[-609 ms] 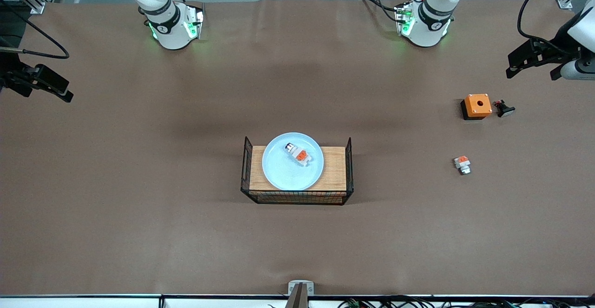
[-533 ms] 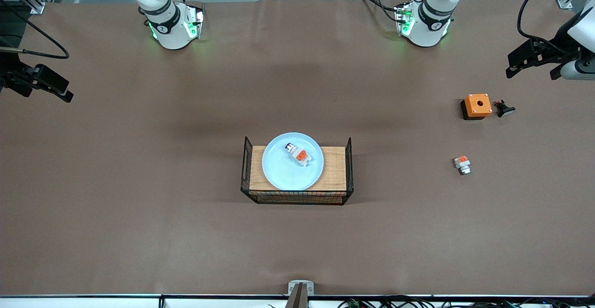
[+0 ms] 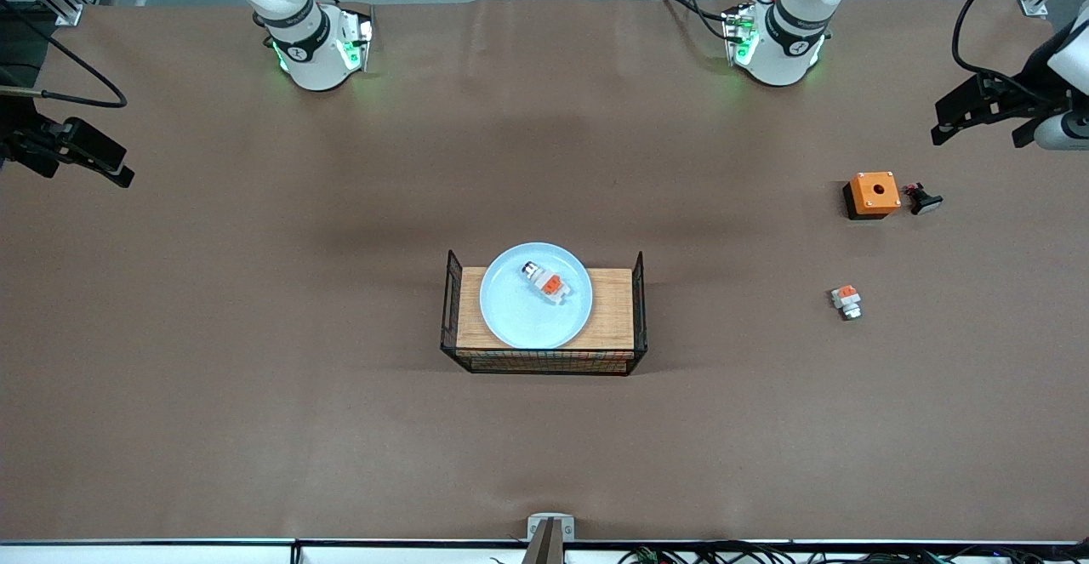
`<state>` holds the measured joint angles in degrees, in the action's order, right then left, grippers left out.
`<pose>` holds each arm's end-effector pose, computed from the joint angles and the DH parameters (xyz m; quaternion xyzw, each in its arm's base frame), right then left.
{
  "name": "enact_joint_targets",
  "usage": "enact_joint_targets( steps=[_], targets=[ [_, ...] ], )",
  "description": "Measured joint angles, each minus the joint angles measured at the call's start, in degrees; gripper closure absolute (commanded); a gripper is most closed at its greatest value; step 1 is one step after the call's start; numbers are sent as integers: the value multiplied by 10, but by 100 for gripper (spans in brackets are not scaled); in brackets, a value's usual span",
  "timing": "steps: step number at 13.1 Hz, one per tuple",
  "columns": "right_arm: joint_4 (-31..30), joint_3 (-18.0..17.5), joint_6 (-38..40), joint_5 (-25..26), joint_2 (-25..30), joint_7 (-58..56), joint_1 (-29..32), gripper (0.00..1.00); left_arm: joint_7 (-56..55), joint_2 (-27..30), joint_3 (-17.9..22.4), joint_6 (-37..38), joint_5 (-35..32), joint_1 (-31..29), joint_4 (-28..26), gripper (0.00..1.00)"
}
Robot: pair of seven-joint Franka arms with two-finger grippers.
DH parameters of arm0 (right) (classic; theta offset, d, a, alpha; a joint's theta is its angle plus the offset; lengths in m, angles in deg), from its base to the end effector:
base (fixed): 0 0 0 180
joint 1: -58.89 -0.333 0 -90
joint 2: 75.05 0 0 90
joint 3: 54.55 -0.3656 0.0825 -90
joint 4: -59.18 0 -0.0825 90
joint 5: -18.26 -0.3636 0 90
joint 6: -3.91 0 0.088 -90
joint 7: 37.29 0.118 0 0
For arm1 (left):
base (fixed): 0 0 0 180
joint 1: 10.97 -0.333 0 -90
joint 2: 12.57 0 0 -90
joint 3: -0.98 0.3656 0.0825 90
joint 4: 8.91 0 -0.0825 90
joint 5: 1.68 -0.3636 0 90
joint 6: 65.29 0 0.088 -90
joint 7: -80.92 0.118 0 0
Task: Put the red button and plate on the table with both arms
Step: 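Move the left gripper toward the button block on the blue plate, then lower the left gripper and grasp the white-orange button block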
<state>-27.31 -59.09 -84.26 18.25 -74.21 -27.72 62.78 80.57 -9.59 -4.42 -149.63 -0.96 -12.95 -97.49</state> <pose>0.5265 0.0064 0.6956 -0.9967 0.0777 -0.0219 0.0015 0.5040 -0.0334 0.6925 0.9996 -0.0272 -0.0112 0.0034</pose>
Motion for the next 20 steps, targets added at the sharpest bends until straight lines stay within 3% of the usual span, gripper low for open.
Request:
enact_joint_targets(
  steps=[4, 9, 12, 15, 17, 20],
  targets=[
    [0, -1, 0, 0, -3, 0, 0, 0, -124, -29, -37, 1, 2, 6, 16, 0],
    [0, -3, 0, 0, -8, 0, 0, 0, -367, -80, -166, -37, 3, 18, 28, 0],
    [0, -5, 3, -11, -9, 1, -1, 0, -504, -152, -222, -97, 3, 58, 71, 0],
    [-3, -11, 31, -28, -13, 4, -20, 6, -684, -239, -225, -234, 3, 144, 112, 2],
    [-3, -12, 62, -27, -15, 47, -59, 1, -765, -291, -213, -315, 3, 197, 126, 8],
    [-3, -16, 66, -12, -15, 181, -135, 0, -802, -341, -109, -340, 3, 306, 140, 18]
  ],
)
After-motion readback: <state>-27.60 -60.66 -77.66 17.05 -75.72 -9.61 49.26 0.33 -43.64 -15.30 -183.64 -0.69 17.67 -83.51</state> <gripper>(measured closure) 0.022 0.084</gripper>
